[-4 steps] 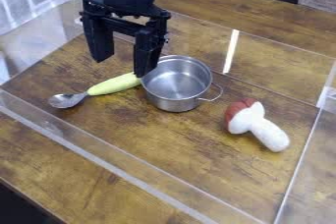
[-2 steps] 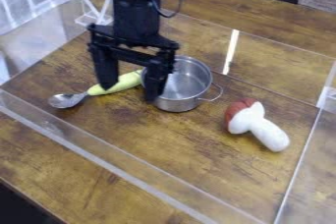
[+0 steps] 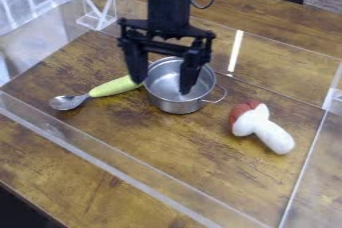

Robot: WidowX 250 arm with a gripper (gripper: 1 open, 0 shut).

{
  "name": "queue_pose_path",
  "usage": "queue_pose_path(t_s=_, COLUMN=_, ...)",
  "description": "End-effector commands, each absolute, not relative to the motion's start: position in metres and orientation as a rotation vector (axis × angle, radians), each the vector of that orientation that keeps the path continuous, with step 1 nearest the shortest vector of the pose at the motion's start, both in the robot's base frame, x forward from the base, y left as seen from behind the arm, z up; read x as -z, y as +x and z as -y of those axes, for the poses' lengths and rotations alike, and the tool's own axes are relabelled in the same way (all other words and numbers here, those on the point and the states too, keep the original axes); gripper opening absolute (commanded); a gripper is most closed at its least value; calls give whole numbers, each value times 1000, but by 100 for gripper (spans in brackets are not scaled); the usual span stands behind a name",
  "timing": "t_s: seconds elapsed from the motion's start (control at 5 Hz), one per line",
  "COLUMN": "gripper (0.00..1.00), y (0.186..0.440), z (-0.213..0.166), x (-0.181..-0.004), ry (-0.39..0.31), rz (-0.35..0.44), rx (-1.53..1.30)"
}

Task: Put the mushroom in the silver pot

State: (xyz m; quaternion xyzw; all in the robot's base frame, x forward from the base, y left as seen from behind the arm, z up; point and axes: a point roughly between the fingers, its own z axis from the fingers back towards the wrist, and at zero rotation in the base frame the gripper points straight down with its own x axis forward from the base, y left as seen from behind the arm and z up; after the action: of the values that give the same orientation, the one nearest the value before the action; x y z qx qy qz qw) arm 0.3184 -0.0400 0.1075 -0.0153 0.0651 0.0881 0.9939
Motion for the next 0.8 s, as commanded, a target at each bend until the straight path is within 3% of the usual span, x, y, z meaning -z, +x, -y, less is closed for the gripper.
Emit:
queue_pose_path(t_s=0.0, gripper=0, y=316, z=66, x=-125, ry=-42, rz=-72, rx=-112)
queue_pose_path(t_s=0.2, gripper=100, y=309, z=91, x=-128, ry=-38, rz=-66, rx=-61)
queue_pose_path(t_s=0.6, gripper=100, y=318, z=111, x=-109, ry=-28, rz=-61, rx=31)
